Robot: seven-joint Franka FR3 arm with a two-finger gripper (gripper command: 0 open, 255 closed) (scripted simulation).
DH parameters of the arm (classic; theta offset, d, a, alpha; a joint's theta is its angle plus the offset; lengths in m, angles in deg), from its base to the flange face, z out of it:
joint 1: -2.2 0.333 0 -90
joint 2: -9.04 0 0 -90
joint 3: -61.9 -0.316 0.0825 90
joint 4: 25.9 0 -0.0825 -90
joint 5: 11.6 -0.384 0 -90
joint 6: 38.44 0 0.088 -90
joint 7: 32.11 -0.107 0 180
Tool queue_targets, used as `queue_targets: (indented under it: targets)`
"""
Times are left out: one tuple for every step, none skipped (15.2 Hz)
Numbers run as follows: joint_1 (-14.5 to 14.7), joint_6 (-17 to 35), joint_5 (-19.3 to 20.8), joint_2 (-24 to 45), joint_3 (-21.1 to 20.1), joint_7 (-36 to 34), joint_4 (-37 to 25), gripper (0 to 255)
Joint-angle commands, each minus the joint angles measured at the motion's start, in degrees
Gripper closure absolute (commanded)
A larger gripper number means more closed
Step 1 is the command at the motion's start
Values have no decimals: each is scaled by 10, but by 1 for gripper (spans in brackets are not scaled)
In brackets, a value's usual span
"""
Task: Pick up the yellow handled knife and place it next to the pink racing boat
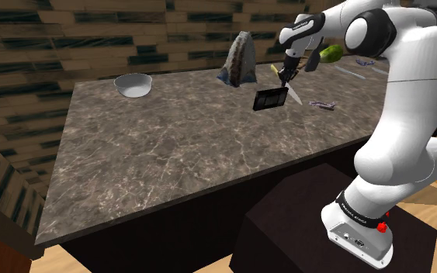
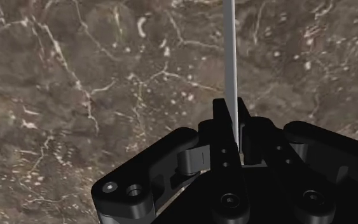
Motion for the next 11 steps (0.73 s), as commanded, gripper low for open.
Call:
queue_targets:
  targets:
    - [0,13,-1,5,-1,0,7,255]
    - [0,19,-1,8,-1,1,11,255]
    - [0,26,-2,11,-1,1,14,255]
    - [0,35,-3,16,-1,1,18,255]
    - [0,35,-3,16,-1,1,19,255]
    - [0,35,-3,16,-1,1,18,255]
    - [0,35,-3,16,-2,1,18,255]
    - [0,35,-3,16,-2,1,18,255]
    - [0,35,-3,16,-2,1,18,255]
    - [0,35,-3,16,-2,1,18,255]
    - [0,35,-3,16,-2,1,18,255]
